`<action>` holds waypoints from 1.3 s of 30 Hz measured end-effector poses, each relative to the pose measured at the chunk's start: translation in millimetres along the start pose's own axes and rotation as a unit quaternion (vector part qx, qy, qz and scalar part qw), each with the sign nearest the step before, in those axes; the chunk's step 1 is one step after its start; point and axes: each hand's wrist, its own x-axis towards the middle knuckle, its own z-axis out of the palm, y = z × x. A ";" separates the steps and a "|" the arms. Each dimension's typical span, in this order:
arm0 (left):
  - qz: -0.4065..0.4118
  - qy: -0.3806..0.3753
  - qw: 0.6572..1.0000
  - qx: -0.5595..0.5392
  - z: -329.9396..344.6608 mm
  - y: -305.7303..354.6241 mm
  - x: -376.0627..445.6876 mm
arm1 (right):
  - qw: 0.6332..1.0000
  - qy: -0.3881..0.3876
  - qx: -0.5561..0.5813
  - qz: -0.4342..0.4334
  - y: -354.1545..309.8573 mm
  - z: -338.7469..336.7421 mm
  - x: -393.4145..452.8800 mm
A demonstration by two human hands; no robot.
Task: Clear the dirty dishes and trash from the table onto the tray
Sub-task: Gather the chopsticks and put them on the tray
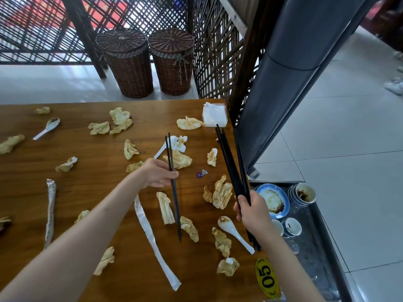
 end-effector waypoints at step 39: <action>0.067 -0.116 0.976 -0.174 40.0 51.2 -53.3 | 0.997 -0.015 -0.048 -0.051 -3.9 5.6 -9.3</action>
